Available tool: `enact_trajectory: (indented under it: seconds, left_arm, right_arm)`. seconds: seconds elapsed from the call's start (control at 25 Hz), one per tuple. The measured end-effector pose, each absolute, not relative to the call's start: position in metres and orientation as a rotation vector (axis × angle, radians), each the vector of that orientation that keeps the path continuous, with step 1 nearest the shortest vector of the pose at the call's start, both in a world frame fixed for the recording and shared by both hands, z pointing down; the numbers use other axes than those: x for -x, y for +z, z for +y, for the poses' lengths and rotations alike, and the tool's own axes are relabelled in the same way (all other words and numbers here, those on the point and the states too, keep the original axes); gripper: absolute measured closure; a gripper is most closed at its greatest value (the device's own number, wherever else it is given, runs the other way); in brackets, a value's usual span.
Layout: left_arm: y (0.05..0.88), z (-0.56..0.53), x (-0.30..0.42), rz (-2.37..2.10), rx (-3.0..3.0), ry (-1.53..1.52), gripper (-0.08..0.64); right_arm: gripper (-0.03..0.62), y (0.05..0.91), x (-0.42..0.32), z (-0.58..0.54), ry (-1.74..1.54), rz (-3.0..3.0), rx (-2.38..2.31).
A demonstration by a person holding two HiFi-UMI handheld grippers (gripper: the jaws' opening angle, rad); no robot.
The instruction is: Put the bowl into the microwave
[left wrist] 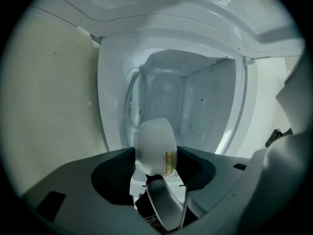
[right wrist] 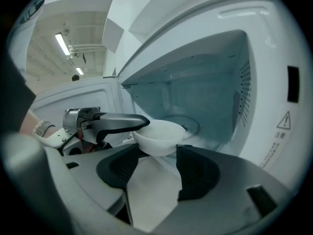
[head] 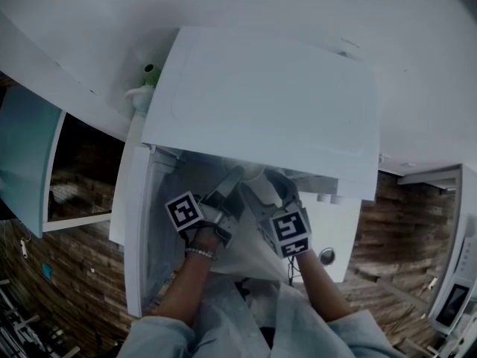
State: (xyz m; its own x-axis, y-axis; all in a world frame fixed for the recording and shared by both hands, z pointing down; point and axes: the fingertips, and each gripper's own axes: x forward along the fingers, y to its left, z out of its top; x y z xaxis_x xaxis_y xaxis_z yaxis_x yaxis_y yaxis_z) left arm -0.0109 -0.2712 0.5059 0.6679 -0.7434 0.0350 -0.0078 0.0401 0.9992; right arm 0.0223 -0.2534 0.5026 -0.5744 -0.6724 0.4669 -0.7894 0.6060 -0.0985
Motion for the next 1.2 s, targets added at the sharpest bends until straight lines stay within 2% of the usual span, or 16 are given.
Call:
enact_trajectory:
  seconds: [0.24,0.48,1.2]
  left_arm:
    - [0.515,-0.281,0.011,-0.68,-1.443,-0.609,0.316]
    - [0.515,-0.287,0.01,-0.672,-1.444,-0.617,0.316]
    - [0.511,-0.295,0.01,-0.649,-1.42,-0.598,0.311]
  right_arm:
    - [0.341,0.509,-0.021,-0.263,0.444,-2.433,-1.205]
    - [0.288,0.511,-0.013,-0.265,0.473,-2.441,-1.173]
    - [0.295,0.505,-0.015,-0.282,0.521,-2.425,-1.255]
